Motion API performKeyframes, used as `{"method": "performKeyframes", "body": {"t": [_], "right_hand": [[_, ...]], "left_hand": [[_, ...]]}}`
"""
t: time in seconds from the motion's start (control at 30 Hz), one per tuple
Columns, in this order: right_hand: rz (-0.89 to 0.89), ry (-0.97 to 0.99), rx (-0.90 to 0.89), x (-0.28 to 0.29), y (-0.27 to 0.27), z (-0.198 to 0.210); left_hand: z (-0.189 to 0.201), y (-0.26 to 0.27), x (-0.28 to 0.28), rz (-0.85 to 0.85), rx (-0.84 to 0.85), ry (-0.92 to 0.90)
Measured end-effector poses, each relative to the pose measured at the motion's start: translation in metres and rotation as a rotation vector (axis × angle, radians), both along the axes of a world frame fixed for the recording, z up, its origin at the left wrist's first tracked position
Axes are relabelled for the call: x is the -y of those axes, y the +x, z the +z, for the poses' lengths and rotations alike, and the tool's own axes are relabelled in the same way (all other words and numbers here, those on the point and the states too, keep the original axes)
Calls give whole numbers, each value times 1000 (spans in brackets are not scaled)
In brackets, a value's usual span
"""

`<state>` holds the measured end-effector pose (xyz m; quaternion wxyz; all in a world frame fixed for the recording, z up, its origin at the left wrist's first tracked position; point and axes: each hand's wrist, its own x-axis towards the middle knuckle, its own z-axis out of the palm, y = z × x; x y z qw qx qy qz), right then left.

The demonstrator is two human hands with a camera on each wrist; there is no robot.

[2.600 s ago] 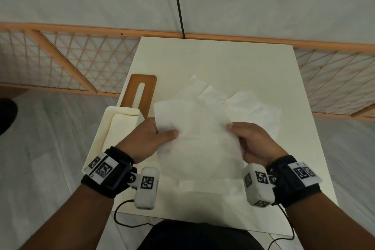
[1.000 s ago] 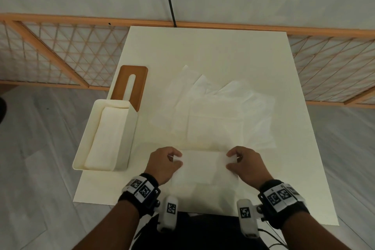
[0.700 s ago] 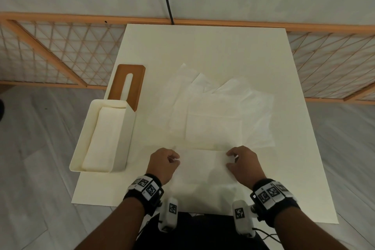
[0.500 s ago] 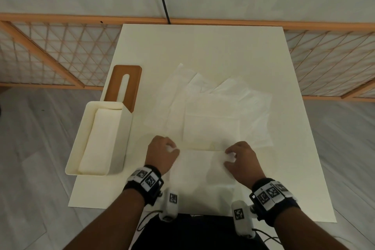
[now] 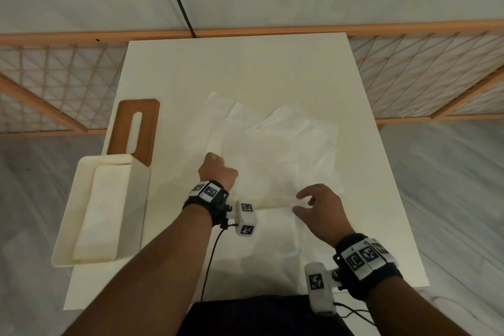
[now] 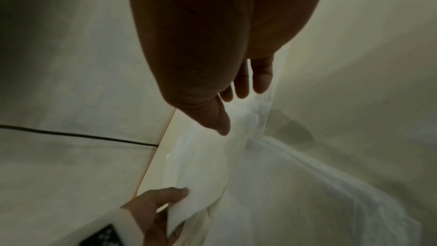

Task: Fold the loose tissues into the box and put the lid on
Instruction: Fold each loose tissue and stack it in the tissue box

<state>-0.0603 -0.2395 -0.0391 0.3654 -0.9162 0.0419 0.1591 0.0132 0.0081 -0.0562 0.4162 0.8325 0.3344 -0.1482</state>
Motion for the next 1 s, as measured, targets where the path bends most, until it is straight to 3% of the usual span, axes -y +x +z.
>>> {"method": "performKeyframes", "body": {"t": [0.13,0.3,0.43,0.53,0.63,0.73,0.83,1.0], "right_hand": [[-164,151,-104,3,5,-2],[-367,596,-298,-15,19,5],[-388,892,-576,-43,29,21],[-345,1138,-671,-67,29,38],[-285,1253,-580,-89,27,54],[-245,1145,-435,-97,25,65],[-141,939,-296,-92,23,81],[0,825,-133,-76,20,90]], "left_hand": [[30,-1,-3,56,128,-322],[95,-17,-13,-3,195,-581],[127,-43,-31,79,328,-891],[134,-65,-55,122,393,-1020],[130,-87,-74,193,419,-1022],[116,-104,-84,278,409,-850],[102,-114,-95,183,367,-636],[100,-117,-99,120,297,-579]]}}
